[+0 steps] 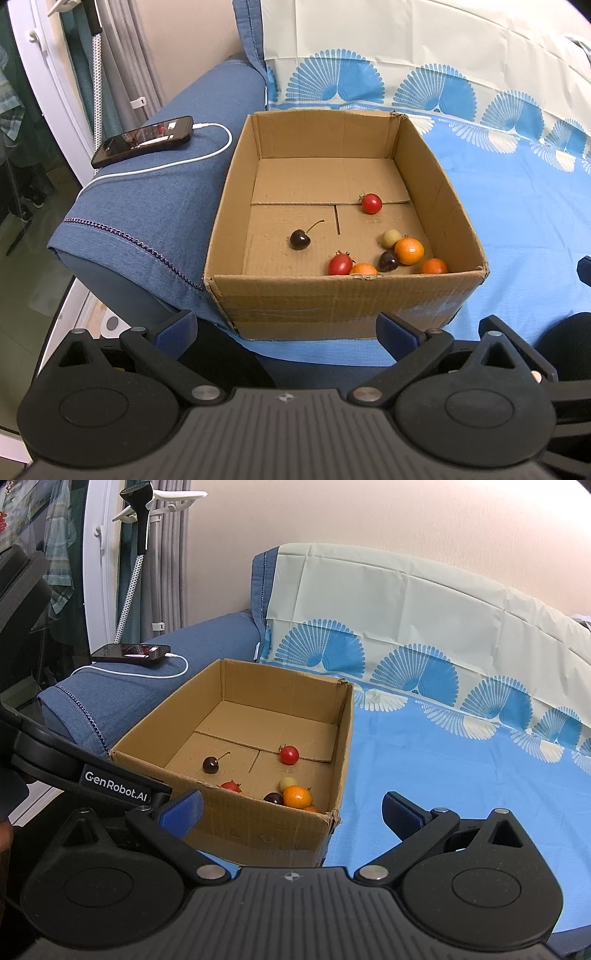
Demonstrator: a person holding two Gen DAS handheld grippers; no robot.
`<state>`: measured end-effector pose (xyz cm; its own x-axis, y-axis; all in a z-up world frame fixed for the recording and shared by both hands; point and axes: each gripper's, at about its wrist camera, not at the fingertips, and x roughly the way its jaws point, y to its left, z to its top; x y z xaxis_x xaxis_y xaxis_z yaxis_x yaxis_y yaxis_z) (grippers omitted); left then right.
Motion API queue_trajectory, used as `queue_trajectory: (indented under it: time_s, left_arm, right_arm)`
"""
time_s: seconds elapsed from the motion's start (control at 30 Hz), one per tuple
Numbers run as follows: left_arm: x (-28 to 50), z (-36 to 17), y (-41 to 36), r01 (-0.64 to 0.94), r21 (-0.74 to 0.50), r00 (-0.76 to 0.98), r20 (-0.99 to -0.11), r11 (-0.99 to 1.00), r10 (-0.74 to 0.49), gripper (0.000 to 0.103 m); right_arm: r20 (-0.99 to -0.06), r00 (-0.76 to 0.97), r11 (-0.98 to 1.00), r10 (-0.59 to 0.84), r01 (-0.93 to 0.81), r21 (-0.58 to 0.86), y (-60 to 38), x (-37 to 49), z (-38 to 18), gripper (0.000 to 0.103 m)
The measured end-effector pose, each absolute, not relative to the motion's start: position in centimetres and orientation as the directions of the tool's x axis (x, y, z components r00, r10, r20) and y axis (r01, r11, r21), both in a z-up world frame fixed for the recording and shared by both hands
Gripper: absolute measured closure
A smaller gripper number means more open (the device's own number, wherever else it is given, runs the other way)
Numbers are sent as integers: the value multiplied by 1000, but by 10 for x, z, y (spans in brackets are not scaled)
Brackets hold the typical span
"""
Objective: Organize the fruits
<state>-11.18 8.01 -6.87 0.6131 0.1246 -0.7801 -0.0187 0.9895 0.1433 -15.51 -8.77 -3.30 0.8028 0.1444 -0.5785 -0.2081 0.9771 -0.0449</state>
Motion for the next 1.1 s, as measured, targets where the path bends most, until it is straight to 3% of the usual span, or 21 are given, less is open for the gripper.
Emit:
queue_trajectory:
  time_s: [1.1]
  left_arm:
    - [-112, -67, 79, -22, 141, 626, -770, 990, 123, 0]
  right_arm:
    - [-575, 805, 977, 146, -210, -45, -86, -156, -32, 1]
